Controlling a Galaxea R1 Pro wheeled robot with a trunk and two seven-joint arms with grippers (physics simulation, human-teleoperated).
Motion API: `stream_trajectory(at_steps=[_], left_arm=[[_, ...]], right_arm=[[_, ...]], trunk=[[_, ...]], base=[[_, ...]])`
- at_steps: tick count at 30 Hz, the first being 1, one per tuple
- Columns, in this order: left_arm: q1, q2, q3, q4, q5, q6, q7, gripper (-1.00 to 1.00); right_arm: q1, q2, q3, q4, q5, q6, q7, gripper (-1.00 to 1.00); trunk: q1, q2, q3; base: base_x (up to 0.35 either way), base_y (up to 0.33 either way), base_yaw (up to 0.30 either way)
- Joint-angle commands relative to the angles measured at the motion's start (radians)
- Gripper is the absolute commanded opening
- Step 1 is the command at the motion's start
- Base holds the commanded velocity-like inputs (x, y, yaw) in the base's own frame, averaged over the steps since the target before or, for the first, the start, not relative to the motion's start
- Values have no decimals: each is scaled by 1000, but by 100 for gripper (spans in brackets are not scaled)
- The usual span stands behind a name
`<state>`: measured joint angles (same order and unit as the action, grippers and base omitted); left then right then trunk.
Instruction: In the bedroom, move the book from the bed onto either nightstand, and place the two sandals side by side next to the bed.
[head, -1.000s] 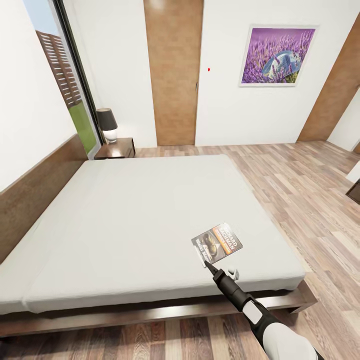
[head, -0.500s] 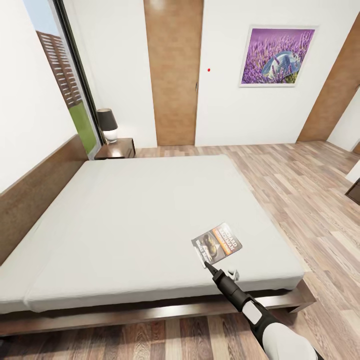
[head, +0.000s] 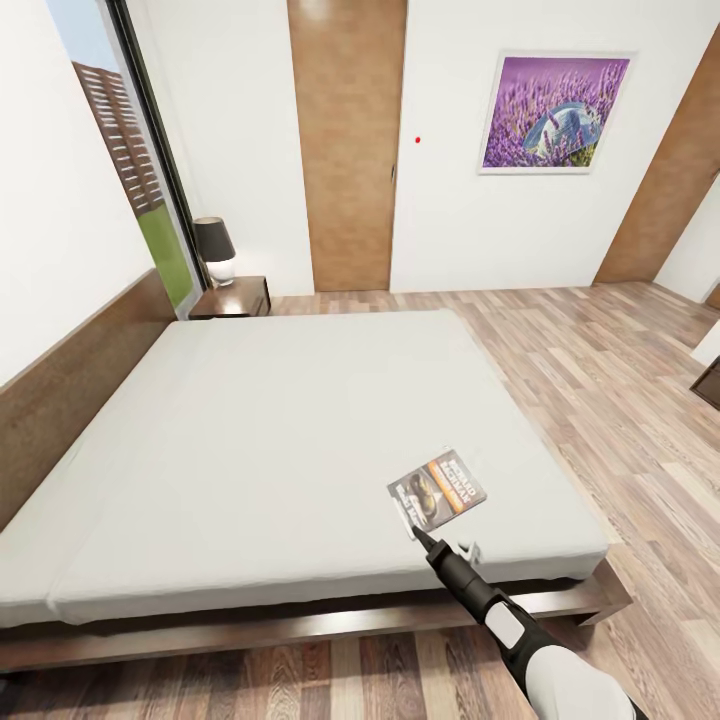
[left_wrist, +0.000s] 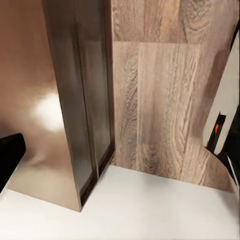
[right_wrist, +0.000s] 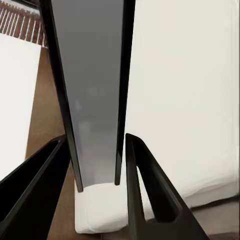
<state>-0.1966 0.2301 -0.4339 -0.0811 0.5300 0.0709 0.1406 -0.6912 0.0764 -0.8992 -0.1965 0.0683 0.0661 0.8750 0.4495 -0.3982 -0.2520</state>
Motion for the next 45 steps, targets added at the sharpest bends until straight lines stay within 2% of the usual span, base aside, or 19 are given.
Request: stream_trajectory(at_steps=[1, 5, 9, 13, 27, 45], left_arm=[[4, -4, -8, -4, 8, 1, 5, 100], [13, -15, -6, -3, 26, -15, 5, 100], [18, -18, -4, -3, 67, -33, 4, 100], [21, -19, -2, -3, 82, -43, 4, 100], [51, -21, -2, -5, 89, -53, 8, 100], [57, -21, 0, -6, 90, -57, 12, 100]], right_arm=[[-1, 1, -7, -3, 6, 6, -7, -100], [-1, 1, -6, -3, 6, 3, -43, -100], [0, 0, -6, -4, 8, 2, -56, -100], [0, -4, -5, -6, 8, 2, -61, -100], [1, -5, -4, -6, 8, 1, -63, -100], [1, -5, 11, -6, 8, -18, -62, -100]], trunk=[[1, -2, -2], [1, -2, -2], [1, -2, 0], [1, -2, 3], [1, -2, 24], [1, -2, 53]], base=[[0, 0, 0], [0, 0, 0], [0, 0, 0], [0, 0, 0], [0, 0, 0], [0, 0, 0]])
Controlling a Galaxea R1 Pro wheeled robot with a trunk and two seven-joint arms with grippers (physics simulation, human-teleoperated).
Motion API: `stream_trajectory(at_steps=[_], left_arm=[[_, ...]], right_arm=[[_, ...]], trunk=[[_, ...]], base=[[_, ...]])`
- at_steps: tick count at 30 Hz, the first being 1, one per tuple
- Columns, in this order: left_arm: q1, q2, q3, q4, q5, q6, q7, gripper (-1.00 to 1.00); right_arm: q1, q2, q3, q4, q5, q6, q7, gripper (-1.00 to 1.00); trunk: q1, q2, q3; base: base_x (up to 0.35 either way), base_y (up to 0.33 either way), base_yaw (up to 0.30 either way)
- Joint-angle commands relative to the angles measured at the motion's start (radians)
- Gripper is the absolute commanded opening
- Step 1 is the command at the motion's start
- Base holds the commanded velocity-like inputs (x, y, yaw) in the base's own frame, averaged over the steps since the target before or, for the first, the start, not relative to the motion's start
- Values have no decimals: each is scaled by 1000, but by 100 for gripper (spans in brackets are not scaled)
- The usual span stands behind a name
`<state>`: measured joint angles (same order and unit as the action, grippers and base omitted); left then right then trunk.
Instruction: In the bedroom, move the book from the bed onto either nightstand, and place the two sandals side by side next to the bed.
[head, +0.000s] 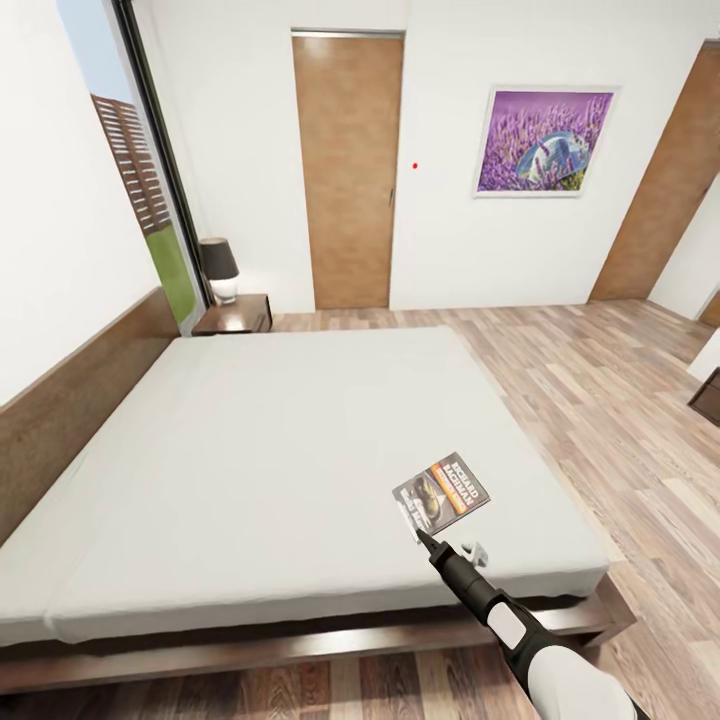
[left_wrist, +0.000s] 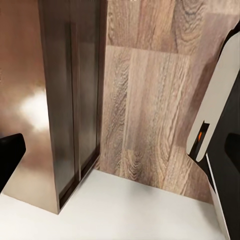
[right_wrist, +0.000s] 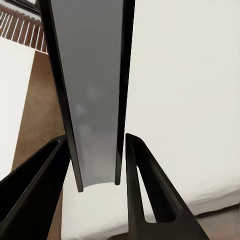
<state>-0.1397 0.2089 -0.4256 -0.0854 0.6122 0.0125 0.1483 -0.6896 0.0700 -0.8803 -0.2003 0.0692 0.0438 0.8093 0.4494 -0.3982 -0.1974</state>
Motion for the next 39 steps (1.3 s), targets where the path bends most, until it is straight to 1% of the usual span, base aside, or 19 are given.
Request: stream_trajectory(at_steps=[1, 7, 19, 31, 39], left_arm=[[0, 1, -9, -2, 8, 1, 5, 100], [0, 0, -10, -3, 8, -1, 8, 100], [0, -1, -10, -3, 8, -3, 10, 100], [0, -2, -10, -4, 8, -3, 10, 100], [0, -2, -11, -4, 8, -3, 10, 100]], right_arm=[[-1, 1, -8, -2, 7, 4, 3, -100], [-1, 1, -6, -2, 7, 4, 4, -100], [-1, 2, -5, -2, 7, 4, 4, -100], [-1, 4, -4, -2, 7, 3, 4, -100], [-1, 3, -3, -2, 7, 4, 4, -100]], trunk=[[1, -2, 0], [1, -2, 7], [1, -2, 10], [1, -2, 20], [1, -2, 22]], base=[[0, 0, 0], [0, 0, 0], [0, 0, 6], [0, 0, 134], [0, 0, 53]])
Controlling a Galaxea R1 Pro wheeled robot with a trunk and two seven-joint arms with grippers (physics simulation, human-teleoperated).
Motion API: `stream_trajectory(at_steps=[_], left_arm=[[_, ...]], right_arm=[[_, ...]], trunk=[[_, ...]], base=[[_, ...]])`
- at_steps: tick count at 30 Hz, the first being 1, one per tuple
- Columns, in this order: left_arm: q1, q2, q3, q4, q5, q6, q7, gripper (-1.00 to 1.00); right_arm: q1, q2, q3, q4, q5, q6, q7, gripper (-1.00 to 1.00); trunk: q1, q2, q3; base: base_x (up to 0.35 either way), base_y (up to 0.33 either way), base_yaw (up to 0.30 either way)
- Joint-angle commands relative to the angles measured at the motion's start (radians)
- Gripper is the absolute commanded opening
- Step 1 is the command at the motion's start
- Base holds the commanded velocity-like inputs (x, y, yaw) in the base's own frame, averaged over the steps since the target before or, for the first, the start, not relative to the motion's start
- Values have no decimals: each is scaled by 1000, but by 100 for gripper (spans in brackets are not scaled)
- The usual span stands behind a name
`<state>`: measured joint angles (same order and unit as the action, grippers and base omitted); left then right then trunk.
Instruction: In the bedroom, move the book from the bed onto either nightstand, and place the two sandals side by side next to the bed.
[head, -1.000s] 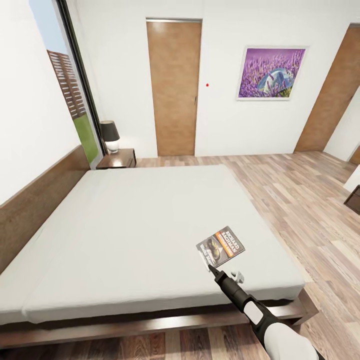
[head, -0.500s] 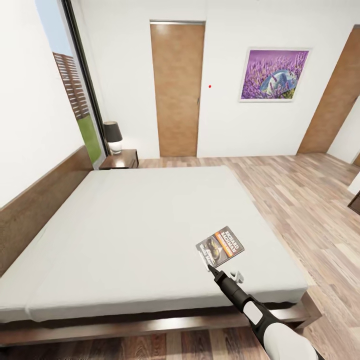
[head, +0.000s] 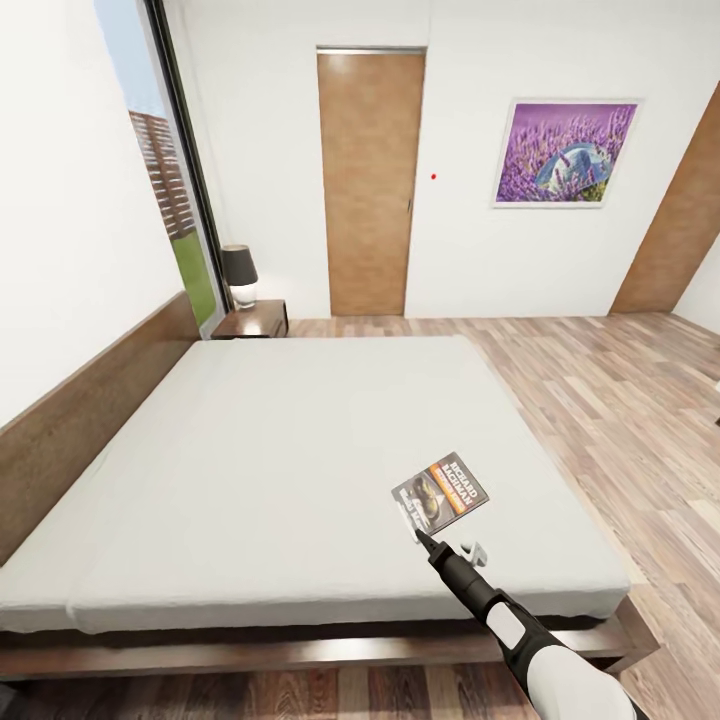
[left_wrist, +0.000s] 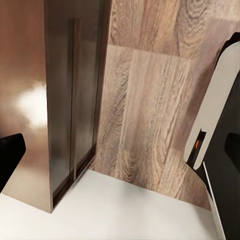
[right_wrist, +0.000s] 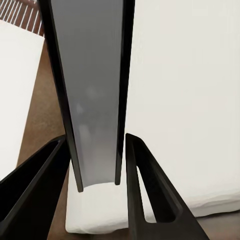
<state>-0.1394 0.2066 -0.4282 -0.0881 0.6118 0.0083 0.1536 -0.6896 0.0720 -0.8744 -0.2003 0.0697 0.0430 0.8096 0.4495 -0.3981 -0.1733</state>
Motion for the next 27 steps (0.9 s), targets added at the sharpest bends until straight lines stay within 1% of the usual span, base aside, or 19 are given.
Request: stream_trajectory(at_steps=[1, 7, 12, 18, 27], left_arm=[[0, 0, -9, -2, 8, 1, 4, 100], [0, 0, -9, -2, 8, 1, 3, 100], [0, 0, -10, -2, 8, 1, 3, 100], [0, -1, -10, -2, 8, 1, 3, 100], [0, -7, -10, -2, 7, 1, 3, 100]], right_arm=[[-1, 1, -8, -2, 7, 5, 3, -100], [-1, 2, -8, -2, 7, 5, 3, -100], [-1, 2, -6, -2, 7, 4, 3, -100], [-1, 3, 10, -2, 7, 3, 3, -100], [-1, 3, 21, -2, 7, 3, 3, -100]], trunk=[[1, -2, -2], [1, -2, 1], [1, -2, 5], [1, -2, 12], [1, -2, 23]], base=[[0, -5, 17], [0, -121, 66], [0, -239, 167], [0, -223, 193], [0, -53, 202]])
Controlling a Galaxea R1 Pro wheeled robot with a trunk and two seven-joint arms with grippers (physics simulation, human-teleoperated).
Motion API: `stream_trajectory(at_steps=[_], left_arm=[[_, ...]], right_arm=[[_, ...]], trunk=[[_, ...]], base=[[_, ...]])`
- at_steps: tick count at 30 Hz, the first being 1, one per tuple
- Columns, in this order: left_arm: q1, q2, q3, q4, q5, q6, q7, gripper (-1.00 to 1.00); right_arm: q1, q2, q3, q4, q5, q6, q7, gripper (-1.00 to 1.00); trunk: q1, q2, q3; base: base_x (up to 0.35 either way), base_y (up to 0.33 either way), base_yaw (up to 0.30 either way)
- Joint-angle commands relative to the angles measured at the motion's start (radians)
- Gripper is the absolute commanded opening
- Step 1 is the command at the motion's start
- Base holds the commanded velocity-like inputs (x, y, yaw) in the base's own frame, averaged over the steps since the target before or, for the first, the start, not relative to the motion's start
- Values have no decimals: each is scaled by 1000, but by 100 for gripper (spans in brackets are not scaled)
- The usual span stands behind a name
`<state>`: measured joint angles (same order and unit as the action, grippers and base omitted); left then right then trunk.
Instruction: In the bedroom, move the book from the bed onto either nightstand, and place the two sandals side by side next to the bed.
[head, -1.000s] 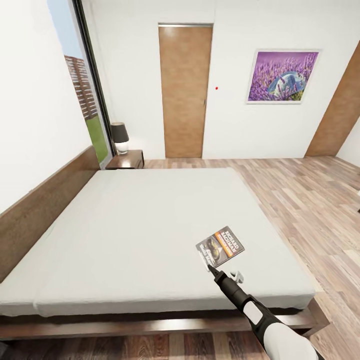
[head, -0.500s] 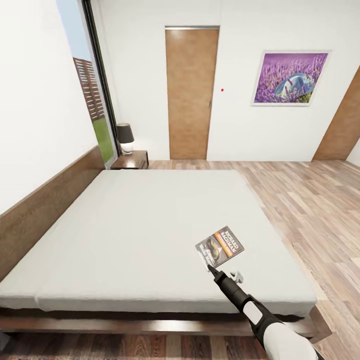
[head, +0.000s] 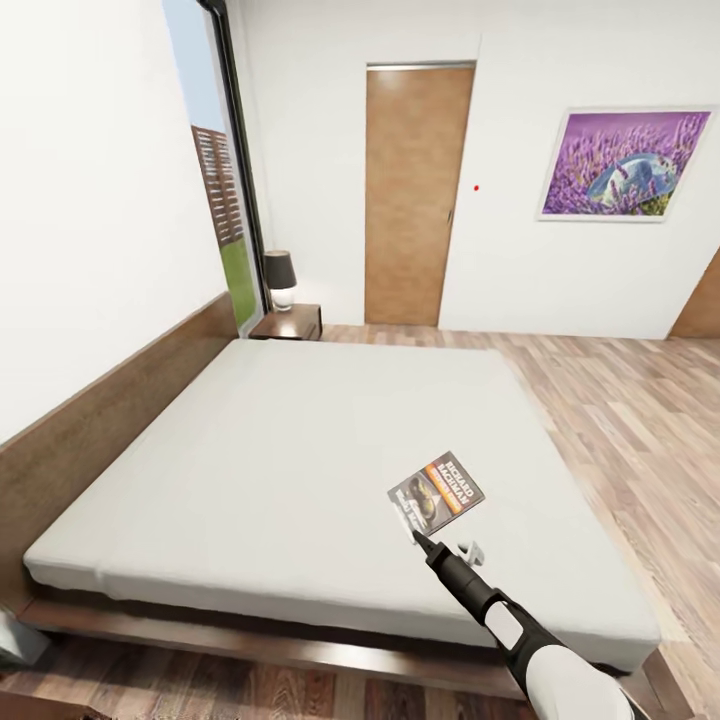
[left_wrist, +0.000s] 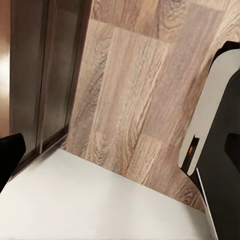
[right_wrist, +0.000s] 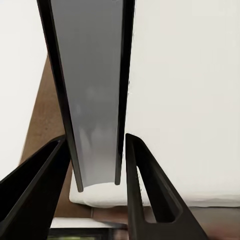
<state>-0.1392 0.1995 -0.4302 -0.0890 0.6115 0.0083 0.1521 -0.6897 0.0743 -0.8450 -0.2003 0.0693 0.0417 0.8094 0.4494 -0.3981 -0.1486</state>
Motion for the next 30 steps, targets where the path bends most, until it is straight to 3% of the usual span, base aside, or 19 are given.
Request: stream_trajectory(at_steps=[1, 21, 30], left_arm=[[0, 0, -8, -2, 8, 1, 4, 100], [0, -1, -10, -2, 7, 1, 4, 100], [0, -1, -10, -3, 7, 1, 3, 100]], right_arm=[[-1, 1, -8, -2, 7, 4, 4, -100], [-1, 2, -6, -2, 7, 4, 4, -100], [-1, 2, -5, -2, 7, 2, 4, -100]], trunk=[[1, -2, -1], [1, -2, 23], [1, -2, 34]], base=[[0, -17, 203], [0, -5, 204], [48, -139, 202]])
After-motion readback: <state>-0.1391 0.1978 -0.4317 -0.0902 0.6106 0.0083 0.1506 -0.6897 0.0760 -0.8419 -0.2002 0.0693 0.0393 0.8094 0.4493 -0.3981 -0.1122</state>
